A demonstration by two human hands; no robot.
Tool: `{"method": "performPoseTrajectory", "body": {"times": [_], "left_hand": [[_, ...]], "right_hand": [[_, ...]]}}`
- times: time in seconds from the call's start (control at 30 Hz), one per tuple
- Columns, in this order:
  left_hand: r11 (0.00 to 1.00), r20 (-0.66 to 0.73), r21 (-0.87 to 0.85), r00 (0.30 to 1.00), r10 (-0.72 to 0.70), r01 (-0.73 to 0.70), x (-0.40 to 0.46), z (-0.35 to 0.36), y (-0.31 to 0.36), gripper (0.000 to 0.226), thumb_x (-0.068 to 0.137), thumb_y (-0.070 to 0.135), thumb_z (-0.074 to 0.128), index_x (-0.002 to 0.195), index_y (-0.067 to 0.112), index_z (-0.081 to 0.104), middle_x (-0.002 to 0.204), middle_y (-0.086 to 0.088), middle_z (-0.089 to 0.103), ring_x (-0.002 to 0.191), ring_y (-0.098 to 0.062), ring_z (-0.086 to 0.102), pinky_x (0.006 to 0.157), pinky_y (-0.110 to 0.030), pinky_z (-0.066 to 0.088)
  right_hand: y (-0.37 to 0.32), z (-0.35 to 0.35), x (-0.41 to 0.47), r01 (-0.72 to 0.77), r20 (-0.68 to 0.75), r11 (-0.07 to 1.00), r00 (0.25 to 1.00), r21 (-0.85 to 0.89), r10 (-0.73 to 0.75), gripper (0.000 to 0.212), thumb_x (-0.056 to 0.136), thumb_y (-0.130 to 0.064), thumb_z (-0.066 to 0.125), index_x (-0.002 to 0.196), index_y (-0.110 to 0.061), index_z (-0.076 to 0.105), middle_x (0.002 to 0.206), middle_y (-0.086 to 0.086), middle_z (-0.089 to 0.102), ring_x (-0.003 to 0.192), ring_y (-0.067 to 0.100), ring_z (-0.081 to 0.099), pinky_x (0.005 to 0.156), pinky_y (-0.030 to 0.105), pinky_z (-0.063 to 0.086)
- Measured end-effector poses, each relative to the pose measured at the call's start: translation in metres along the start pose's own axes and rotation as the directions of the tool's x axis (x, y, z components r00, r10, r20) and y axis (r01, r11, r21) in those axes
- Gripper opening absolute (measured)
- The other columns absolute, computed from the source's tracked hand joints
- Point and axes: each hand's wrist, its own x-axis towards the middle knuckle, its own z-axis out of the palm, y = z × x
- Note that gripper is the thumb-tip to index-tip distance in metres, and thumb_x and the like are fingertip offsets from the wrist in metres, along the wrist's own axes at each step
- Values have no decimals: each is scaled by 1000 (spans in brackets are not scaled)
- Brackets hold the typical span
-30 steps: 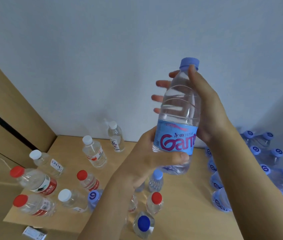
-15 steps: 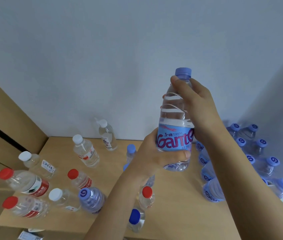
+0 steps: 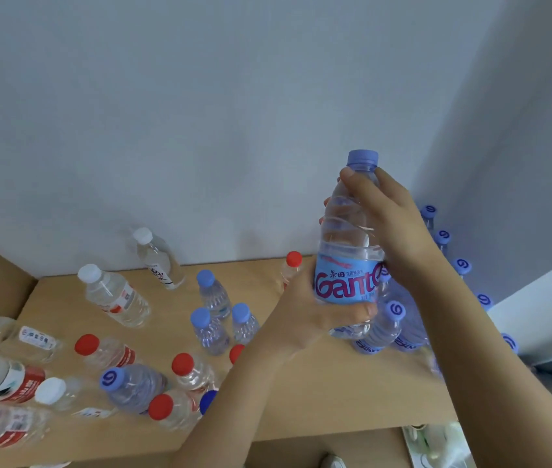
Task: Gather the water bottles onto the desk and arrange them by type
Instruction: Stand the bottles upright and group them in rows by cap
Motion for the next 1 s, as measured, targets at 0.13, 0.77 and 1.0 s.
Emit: {"method": "performPoseTrajectory", "body": {"times": [0.13,0.77,1.0], "left_hand": [[998,45,-33,998,-43,44,6,29,-23,54,76,-4,78,117,27,63,101,8,73,95,-8,70,76,-20,55],[962,136,127,956,-260,243,20,137,-169,78,68,1,85,124,39,45,121,10,65,110,-3,64,87,-21,52],[929,71,270,957,-280,252,21,160,-221,77,65,10,86,132,22,48,121,8,66,111,-4,62,97,-32,52]], "right_hand": [[17,-39,-13,-22,-20,997,1000,-73,20,28,90,-38,61,98,-11,59,90,9,66,80,17,69,67,29,55],[126,-194,-93,-133,-92,864,991,-485,101,15,94,-26,65,105,-17,67,100,1,71,97,16,66,86,31,53],[166,-213,-121,-207,-114,745,978,-635,175,39,80,-66,57,103,-35,63,93,-8,68,91,15,63,85,48,52]]}}
